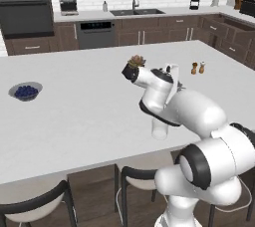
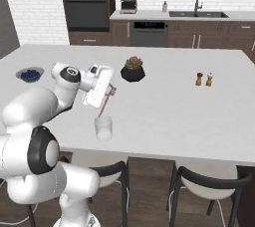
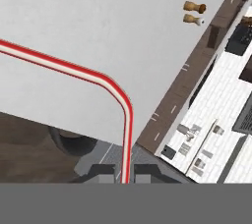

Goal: Take a straw from the drawer in front and place it inside the glass cup on the dining counter.

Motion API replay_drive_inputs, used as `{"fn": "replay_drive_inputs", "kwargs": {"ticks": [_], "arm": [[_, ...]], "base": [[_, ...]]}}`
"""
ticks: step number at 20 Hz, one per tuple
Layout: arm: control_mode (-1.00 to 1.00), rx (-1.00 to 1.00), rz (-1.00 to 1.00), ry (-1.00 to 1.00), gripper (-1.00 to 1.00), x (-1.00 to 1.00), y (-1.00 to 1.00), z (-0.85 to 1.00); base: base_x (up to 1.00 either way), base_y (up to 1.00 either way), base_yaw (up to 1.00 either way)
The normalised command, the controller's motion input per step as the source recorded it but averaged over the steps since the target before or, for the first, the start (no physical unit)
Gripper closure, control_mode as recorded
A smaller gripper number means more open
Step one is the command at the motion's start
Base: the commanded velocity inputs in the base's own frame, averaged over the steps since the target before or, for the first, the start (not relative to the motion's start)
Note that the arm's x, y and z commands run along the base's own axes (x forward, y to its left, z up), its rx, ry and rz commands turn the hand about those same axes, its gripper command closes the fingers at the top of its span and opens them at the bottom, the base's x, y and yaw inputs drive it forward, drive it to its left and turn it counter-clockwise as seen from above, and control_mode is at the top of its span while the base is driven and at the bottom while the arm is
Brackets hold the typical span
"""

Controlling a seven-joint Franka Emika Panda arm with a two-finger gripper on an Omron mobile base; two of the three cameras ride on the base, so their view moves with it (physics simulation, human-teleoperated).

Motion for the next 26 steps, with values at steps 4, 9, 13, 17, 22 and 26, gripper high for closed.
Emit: {"fn": "replay_drive_inputs", "kwargs": {"ticks": [4,9,13,17,22,26], "arm": [[-1.00,-0.06,0.00,0.26,1.00,0.10,0.40,-0.01],[-1.00,-0.09,0.00,0.09,1.00,0.24,0.10,-0.05],[-1.00,-0.10,0.00,0.04,1.00,0.18,0.00,-0.12],[-1.00,-0.09,0.00,0.05,1.00,0.13,0.00,-0.21],[-1.00,-0.07,0.00,0.01,1.00,0.34,0.00,-0.23],[-1.00,-0.05,0.00,0.00,1.00,0.28,0.00,-0.23]], "base": [[0.00,0.00,0.00],[0.00,0.00,0.00],[0.00,0.00,0.00],[0.00,0.00,0.00],[0.00,0.00,0.00],[0.00,0.00,0.00]]}}
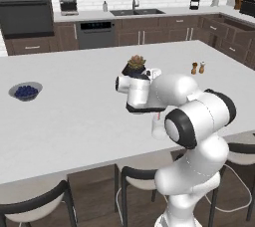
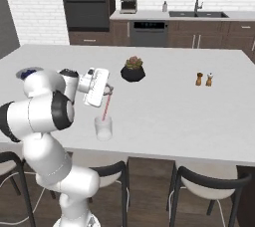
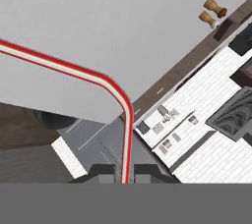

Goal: Take a straw from the drawer in front and place it inside the glass cup on the dining counter.

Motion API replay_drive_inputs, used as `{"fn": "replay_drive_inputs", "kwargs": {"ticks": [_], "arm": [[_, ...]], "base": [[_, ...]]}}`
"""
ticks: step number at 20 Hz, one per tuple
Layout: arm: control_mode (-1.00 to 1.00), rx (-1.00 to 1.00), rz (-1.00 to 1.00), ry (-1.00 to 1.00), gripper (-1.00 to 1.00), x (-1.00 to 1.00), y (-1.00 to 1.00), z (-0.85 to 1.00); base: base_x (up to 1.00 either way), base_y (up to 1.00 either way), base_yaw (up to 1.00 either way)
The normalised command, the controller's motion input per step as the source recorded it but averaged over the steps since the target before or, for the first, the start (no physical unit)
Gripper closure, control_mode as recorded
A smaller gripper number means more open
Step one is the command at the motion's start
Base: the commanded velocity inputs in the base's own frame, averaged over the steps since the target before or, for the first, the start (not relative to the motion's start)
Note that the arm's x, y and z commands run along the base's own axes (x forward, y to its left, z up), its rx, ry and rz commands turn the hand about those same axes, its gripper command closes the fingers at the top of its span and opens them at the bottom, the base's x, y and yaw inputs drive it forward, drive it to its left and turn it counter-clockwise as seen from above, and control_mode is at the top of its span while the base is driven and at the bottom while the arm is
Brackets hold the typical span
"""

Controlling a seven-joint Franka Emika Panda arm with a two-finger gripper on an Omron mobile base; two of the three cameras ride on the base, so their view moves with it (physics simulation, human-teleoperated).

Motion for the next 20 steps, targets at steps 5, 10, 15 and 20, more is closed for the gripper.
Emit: {"fn": "replay_drive_inputs", "kwargs": {"ticks": [5,10,15,20], "arm": [[-1.00,-0.04,0.00,0.00,1.00,0.13,0.00,-0.31],[-1.00,-0.02,0.00,0.00,1.00,0.11,0.00,-0.16],[-1.00,0.00,0.00,0.00,1.00,-0.28,0.00,-0.15],[-1.00,0.00,0.00,0.00,1.00,-0.49,0.00,-0.25]], "base": [[0.00,0.00,0.00],[0.00,0.00,0.00],[0.00,0.00,0.00],[0.00,0.00,0.00]]}}
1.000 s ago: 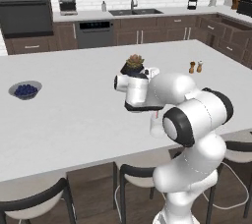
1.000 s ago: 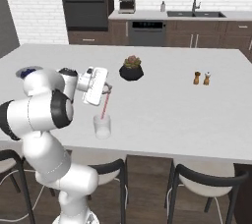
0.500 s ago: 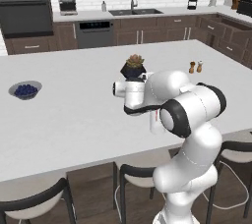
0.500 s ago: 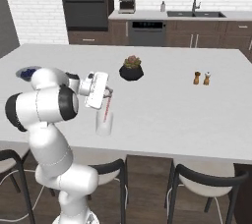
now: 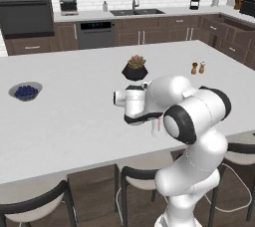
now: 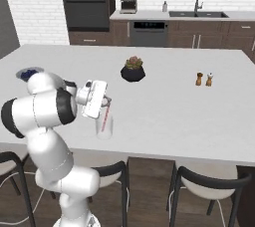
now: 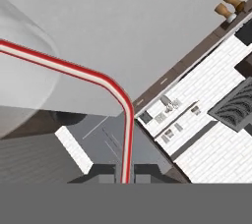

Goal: Take a straw from the drawer in front and place it inside the glass cup on the dining counter.

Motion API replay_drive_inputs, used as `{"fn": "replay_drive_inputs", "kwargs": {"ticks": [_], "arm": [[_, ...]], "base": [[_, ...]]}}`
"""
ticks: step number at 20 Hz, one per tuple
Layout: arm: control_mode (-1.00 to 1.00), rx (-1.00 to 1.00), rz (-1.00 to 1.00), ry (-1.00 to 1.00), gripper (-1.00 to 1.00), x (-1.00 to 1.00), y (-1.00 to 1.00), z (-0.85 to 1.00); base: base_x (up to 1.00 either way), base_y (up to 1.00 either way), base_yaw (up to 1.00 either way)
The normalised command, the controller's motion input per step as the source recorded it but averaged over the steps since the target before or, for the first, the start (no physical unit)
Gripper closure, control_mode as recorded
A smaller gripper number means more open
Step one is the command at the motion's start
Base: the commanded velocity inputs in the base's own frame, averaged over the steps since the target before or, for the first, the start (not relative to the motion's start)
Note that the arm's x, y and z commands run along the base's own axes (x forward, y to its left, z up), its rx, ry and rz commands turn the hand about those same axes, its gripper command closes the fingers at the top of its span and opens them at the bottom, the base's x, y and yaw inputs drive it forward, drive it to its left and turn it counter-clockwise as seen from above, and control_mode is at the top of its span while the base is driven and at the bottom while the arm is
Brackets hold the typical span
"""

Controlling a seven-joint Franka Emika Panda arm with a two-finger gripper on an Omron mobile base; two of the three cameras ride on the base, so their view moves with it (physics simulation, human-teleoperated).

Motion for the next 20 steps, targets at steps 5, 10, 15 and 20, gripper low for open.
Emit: {"fn": "replay_drive_inputs", "kwargs": {"ticks": [5,10,15,20], "arm": [[-1.00,0.00,0.00,0.00,1.00,-0.16,0.00,-0.28],[-1.00,0.00,0.00,0.00,-1.00,-0.06,0.04,-0.15],[-1.00,0.00,0.00,0.00,-1.00,-0.18,0.02,0.00],[-1.00,0.01,0.00,0.00,-1.00,-0.23,0.11,0.00]], "base": [[0.00,0.00,0.00],[0.00,0.00,0.00],[0.00,0.00,0.00],[0.00,0.00,0.00]]}}
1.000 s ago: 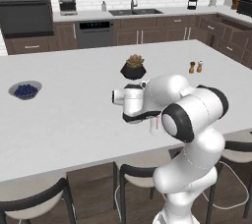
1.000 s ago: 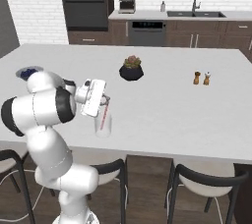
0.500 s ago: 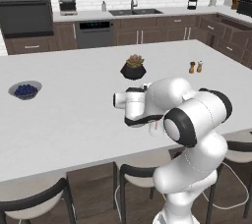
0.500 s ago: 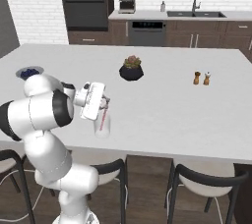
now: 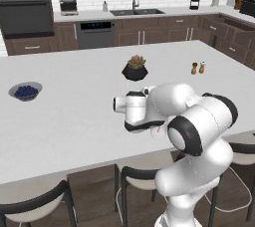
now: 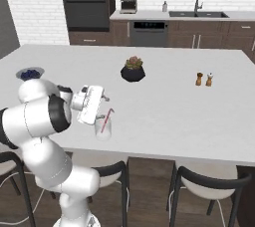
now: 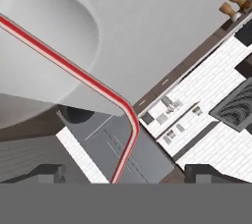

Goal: Take a straw from the drawer in front and place it inside the glass cup on the dining counter.

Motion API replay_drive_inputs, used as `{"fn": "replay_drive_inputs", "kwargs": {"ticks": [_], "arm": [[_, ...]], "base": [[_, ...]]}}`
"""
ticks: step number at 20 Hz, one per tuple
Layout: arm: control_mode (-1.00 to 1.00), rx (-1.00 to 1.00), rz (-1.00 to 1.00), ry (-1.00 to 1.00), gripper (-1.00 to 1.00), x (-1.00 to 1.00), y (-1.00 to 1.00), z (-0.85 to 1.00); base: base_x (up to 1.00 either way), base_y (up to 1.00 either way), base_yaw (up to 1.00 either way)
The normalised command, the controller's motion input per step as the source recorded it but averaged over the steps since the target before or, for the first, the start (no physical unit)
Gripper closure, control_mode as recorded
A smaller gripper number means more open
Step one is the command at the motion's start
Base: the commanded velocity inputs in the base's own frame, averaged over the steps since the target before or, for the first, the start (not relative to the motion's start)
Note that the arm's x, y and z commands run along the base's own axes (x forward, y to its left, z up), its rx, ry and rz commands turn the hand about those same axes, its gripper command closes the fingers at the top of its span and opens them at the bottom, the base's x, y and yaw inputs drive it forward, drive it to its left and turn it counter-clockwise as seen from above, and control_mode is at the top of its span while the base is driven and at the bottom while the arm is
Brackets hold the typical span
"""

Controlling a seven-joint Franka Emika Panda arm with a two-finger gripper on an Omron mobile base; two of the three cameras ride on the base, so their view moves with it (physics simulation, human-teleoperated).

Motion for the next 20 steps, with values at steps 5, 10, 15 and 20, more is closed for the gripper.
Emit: {"fn": "replay_drive_inputs", "kwargs": {"ticks": [5,10,15,20], "arm": [[-1.00,0.01,0.00,0.00,-1.00,-0.23,0.22,0.12],[-1.00,0.09,0.03,0.00,-1.00,-0.53,0.28,0.67],[-1.00,0.29,0.09,0.00,-1.00,-0.61,-0.01,1.00],[-1.00,0.43,0.08,0.05,-1.00,-0.52,-0.29,0.90]], "base": [[0.00,0.00,0.00],[0.00,0.00,0.00],[0.00,0.00,0.00],[0.00,0.00,0.00]]}}
